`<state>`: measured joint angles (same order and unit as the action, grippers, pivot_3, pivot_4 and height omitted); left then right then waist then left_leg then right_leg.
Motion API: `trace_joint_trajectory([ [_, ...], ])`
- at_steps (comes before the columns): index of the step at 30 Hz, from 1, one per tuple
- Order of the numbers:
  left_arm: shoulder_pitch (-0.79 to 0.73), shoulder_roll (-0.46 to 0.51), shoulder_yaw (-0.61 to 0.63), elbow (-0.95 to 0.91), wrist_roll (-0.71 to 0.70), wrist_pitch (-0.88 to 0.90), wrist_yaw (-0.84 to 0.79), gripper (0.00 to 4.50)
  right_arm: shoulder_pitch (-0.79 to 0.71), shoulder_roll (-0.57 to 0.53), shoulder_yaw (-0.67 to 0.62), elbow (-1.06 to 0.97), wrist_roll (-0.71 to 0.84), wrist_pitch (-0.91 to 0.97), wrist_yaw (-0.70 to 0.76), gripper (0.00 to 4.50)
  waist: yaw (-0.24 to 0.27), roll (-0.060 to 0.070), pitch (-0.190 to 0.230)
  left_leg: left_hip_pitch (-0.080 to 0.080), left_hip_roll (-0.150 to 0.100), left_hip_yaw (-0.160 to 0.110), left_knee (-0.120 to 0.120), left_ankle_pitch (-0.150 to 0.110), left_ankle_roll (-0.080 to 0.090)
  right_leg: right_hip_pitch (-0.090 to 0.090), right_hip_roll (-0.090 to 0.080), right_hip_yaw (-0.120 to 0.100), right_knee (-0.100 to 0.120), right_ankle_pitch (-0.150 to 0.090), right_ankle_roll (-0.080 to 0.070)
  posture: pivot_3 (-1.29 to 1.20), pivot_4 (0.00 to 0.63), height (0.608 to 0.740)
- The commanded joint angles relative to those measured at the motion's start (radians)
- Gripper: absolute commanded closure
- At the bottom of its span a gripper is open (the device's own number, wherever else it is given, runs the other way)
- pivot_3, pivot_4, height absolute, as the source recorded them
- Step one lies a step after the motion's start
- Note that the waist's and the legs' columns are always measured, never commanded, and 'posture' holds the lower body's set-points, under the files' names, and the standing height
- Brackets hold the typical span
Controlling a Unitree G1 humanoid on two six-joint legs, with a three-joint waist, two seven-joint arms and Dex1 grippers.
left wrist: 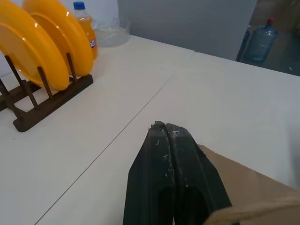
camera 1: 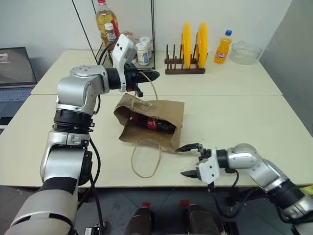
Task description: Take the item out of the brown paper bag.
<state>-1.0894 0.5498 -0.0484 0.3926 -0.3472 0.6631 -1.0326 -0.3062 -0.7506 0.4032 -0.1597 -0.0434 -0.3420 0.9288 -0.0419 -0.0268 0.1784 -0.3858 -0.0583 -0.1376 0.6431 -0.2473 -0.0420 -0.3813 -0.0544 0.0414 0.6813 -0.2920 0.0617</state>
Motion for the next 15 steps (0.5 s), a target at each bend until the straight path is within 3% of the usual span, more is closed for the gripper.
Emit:
trace_joint_trajectory([
  [1, -0.024, 0.007, 0.013, -0.011, 0.002, -0.014, -0.004, 4.50, 0.007, 0.016, -0.095, -0.227, 0.194, 0.329, -0.020, 0.06, -0.003, 0.000, 0.000, 0.000, 0.001, 0.000, 0.000, 0.000, 0.000, 0.000, 0.000, 0.000, 0.000, 0.000, 0.000, 0.00, 0.150, 0.740],
  [4, -0.040, 0.003, 0.013, 0.007, 0.007, -0.020, -0.005, 4.50, -0.045, 0.077, -0.127, -0.374, 0.420, 0.704, -0.079, 0.06, -0.004, 0.000, 0.000, 0.000, 0.001, -0.001, 0.000, 0.000, 0.000, 0.000, 0.000, 0.000, 0.000, 0.000, 0.000, 0.00, 0.150, 0.740],
  [7, -0.057, -0.002, 0.009, 0.031, 0.018, -0.033, -0.007, 4.50, -0.147, 0.176, -0.167, -0.427, 0.749, 1.048, -0.163, 0.63, -0.001, 0.000, 0.000, -0.001, 0.000, -0.002, 0.000, 0.000, 0.000, -0.001, 0.000, -0.001, 0.000, 0.000, 0.000, 0.00, 0.150, 0.740],
  [11, -0.080, -0.005, 0.002, 0.065, 0.032, -0.053, -0.016, 4.50, -0.270, 0.355, -0.245, -0.316, 1.090, 1.299, -0.301, 2.04, 0.004, 0.000, 0.000, -0.008, 0.000, -0.005, 0.001, 0.000, 0.000, -0.007, -0.001, -0.002, 0.001, 0.000, 0.000, 0.00, 0.150, 0.740],
  [15, -0.093, -0.009, 0.003, 0.083, 0.038, -0.059, -0.019, 4.50, -0.327, 0.494, -0.218, -0.218, 1.132, 1.347, -0.339, 3.51, 0.007, 0.000, 0.000, -0.012, -0.001, -0.006, 0.001, 0.000, 0.000, -0.011, -0.001, -0.004, 0.001, 0.000, -0.001, 0.00, 0.150, 0.740],
])
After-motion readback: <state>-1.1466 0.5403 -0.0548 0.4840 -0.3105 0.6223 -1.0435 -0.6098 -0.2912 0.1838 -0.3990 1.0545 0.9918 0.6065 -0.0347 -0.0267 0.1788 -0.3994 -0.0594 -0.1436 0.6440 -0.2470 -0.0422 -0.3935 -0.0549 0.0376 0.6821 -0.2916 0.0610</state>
